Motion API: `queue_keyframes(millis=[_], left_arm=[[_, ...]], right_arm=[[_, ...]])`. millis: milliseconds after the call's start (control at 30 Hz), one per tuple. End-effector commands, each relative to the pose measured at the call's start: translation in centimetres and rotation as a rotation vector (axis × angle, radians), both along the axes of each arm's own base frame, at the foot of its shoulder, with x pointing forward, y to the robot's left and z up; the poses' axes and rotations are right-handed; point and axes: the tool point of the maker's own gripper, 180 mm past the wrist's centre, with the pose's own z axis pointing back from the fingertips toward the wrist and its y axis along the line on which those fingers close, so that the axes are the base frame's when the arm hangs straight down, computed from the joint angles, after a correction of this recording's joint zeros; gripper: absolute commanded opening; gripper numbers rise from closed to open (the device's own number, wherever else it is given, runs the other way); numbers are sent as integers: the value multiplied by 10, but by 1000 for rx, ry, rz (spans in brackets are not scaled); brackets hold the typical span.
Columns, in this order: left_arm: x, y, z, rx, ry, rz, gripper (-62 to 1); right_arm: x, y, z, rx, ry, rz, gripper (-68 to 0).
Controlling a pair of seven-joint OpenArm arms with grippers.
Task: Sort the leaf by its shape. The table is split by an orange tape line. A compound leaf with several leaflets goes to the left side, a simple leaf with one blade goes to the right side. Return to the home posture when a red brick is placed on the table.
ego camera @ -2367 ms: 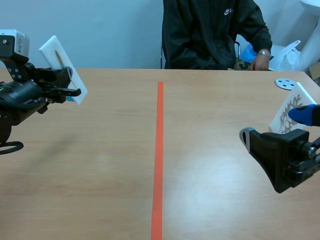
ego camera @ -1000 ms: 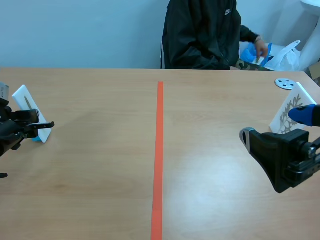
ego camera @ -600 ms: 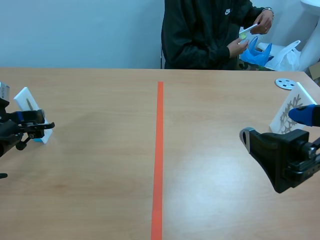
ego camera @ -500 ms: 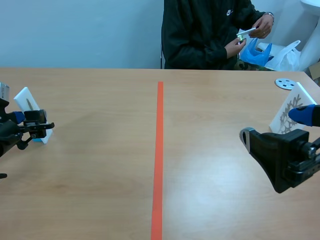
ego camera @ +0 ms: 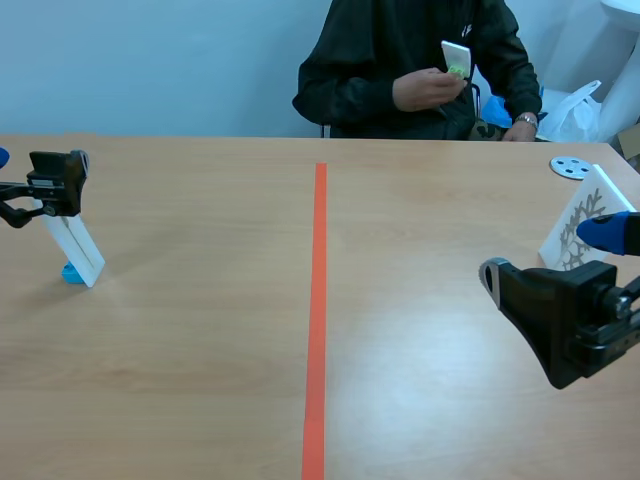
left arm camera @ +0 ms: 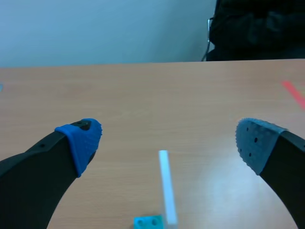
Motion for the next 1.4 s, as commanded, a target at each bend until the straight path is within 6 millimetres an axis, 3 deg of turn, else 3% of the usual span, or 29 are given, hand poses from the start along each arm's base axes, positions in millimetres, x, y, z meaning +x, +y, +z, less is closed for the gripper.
queue_keyframes(millis=[0,167,367,533,667,1000,1367], left_arm=[[-2,4,19,-4,-42,1,4],[-21,-21,48,6,-54,-104,12],[-66,-85,68,24,-50,-384,14],[-116,-135,66,11,-21,-565,14],[-151,-160,57,-40,29,-628,14],[-199,-183,32,-168,140,-666,14],[-202,-186,31,-170,139,-672,14]], right_arm=[[4,0,7,4,-29,6,4],[4,0,7,3,-28,6,4],[4,0,7,4,-29,6,4],[4,0,7,4,-30,6,4],[4,0,7,4,-30,6,4],[4,0,7,4,-30,6,4],[4,-1,8,4,-30,5,4]])
